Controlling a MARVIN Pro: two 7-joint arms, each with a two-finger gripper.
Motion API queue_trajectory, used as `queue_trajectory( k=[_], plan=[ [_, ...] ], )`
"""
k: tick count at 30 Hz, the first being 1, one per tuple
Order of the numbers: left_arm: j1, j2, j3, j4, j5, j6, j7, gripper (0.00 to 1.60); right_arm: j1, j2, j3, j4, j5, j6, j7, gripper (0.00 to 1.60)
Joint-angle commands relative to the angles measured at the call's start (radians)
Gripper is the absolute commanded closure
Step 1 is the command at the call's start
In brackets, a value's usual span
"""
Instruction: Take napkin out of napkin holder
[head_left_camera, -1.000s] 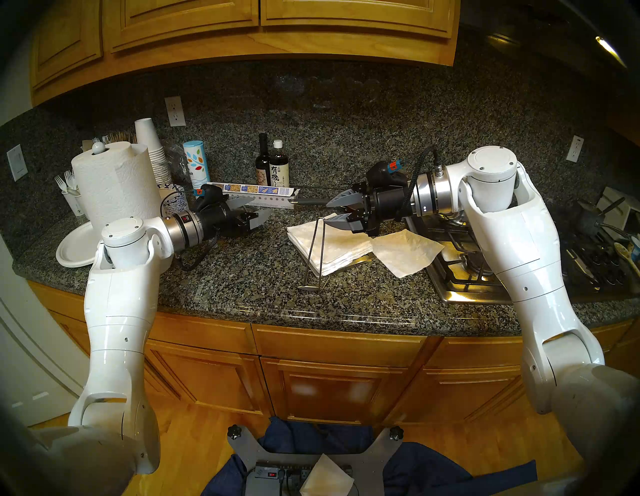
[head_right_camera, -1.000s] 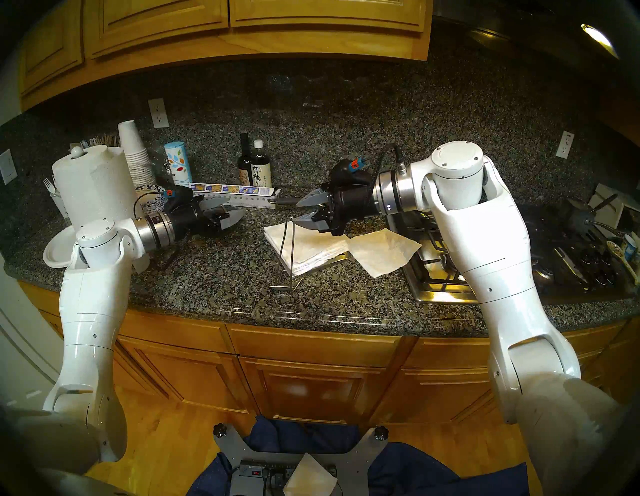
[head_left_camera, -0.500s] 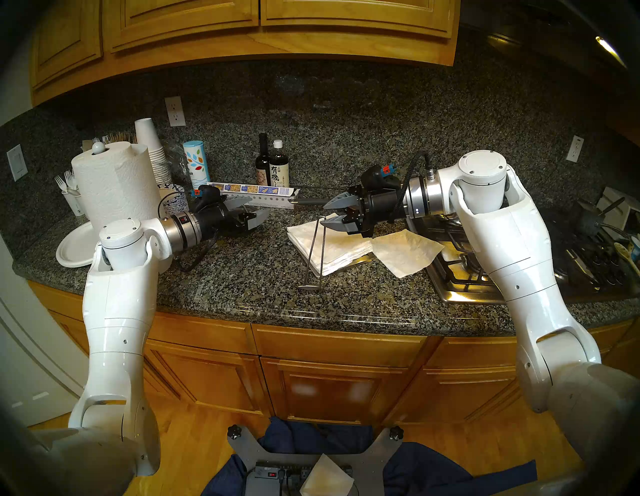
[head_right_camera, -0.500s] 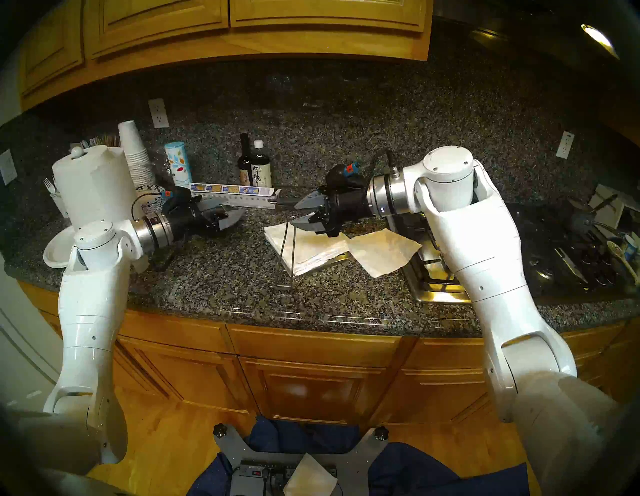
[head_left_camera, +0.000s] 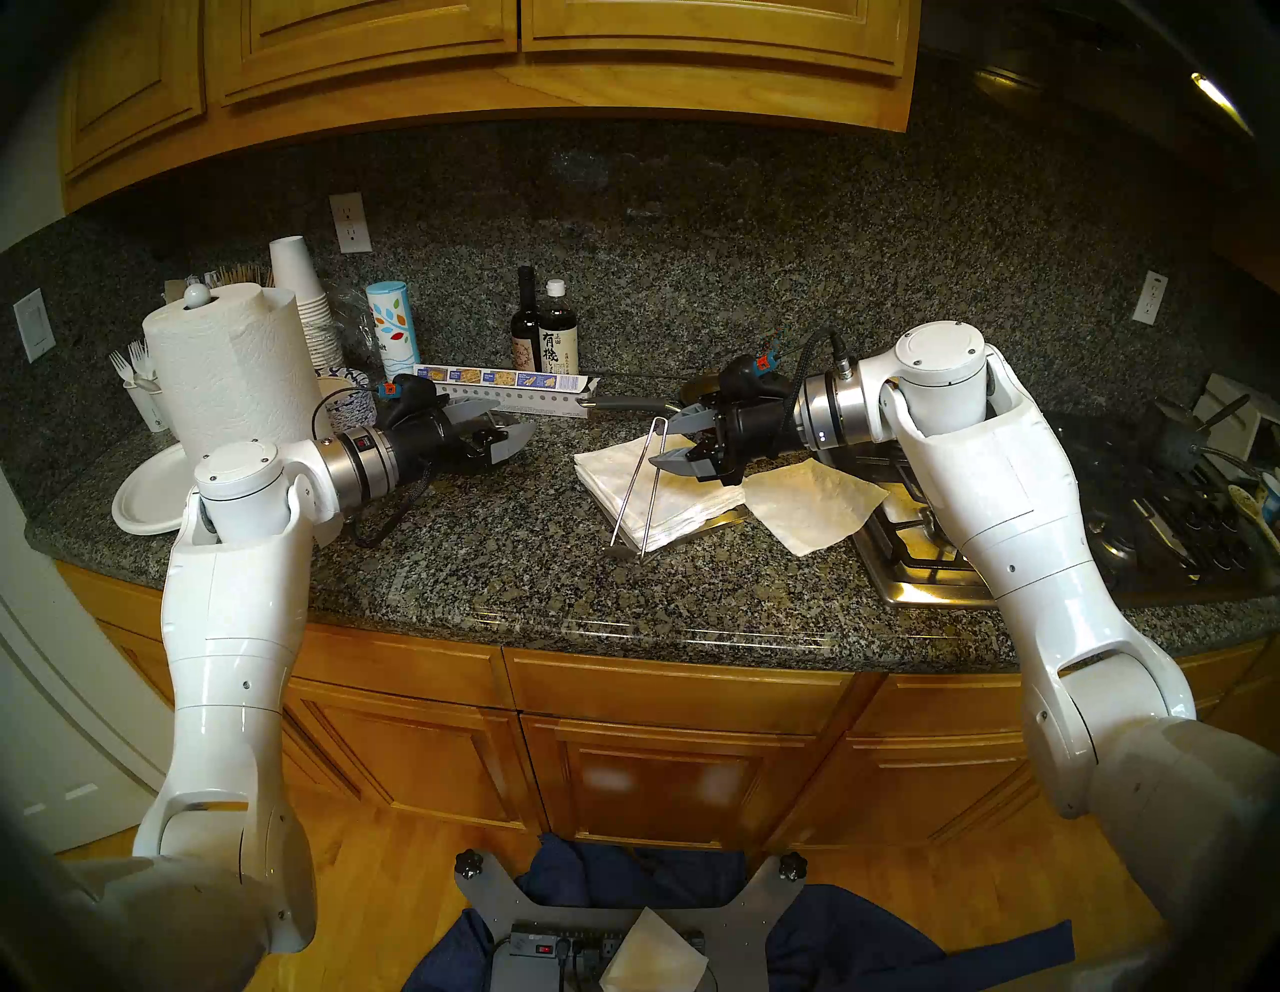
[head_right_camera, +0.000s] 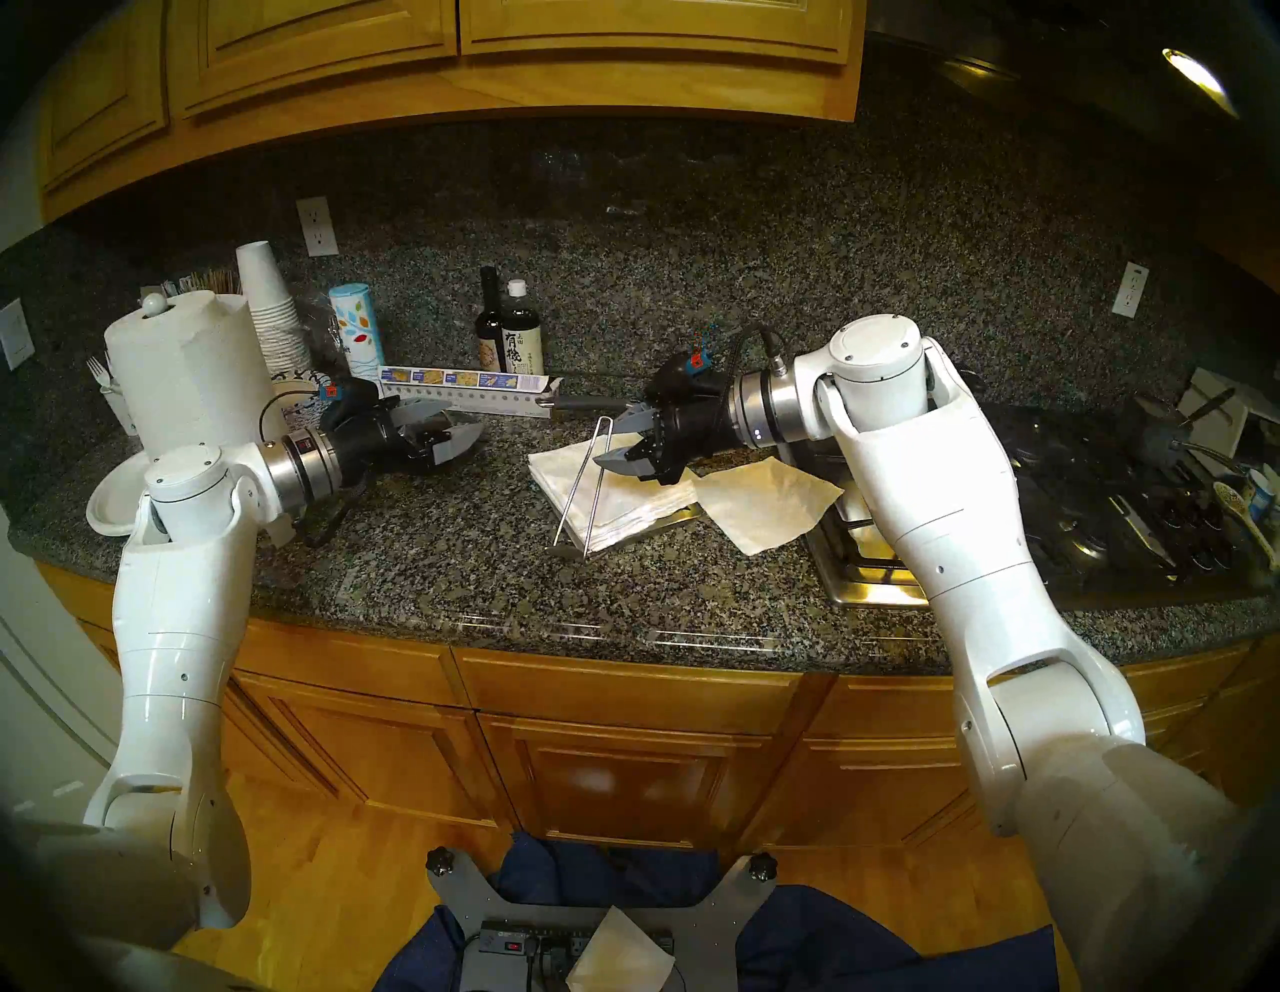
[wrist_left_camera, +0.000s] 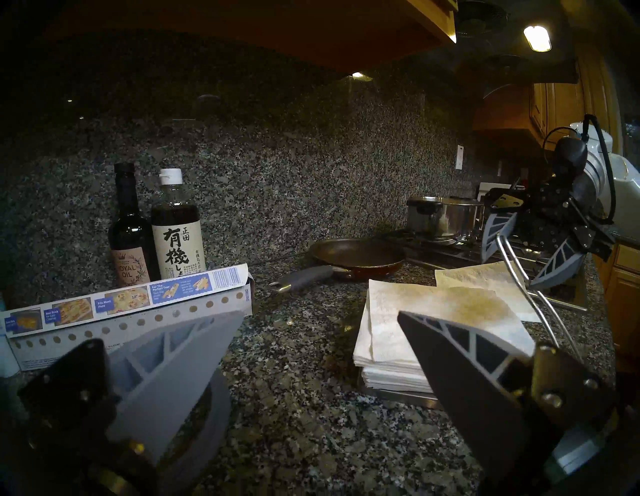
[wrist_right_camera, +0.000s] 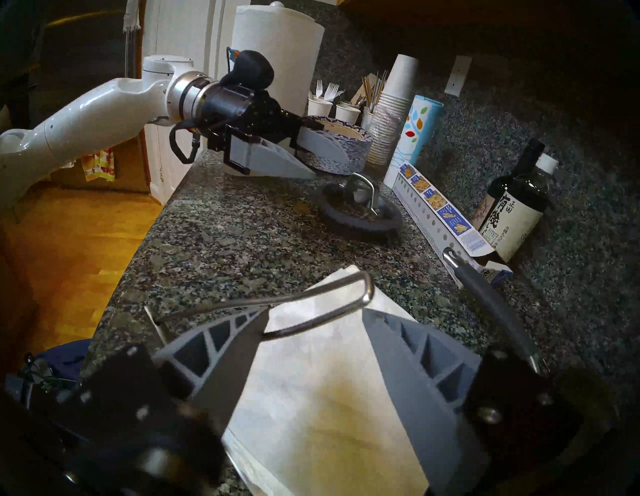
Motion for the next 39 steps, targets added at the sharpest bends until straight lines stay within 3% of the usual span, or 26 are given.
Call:
queue_trajectory(
  k=[1, 25, 39],
  plan=[
    [-0.041, 0.000, -0.003, -0.007, -0.009, -0.003, 0.000, 0.00, 0.062, -0.012, 0.013, 0.031, -0.006, -0.017, -0.012, 0.40],
    [-0.063, 0.003, 0.006, 0.040, -0.010, -0.022, -0.012, 0.00, 0.073, -0.006, 0.027, 0.071, -0.051, -0.033, -0.028, 0.33],
    [-0.078, 0.008, 0.005, 0.052, -0.010, -0.029, -0.026, 0.00, 0.067, 0.015, 0.049, -0.018, -0.037, -0.030, -0.018, 0.34]
  ],
)
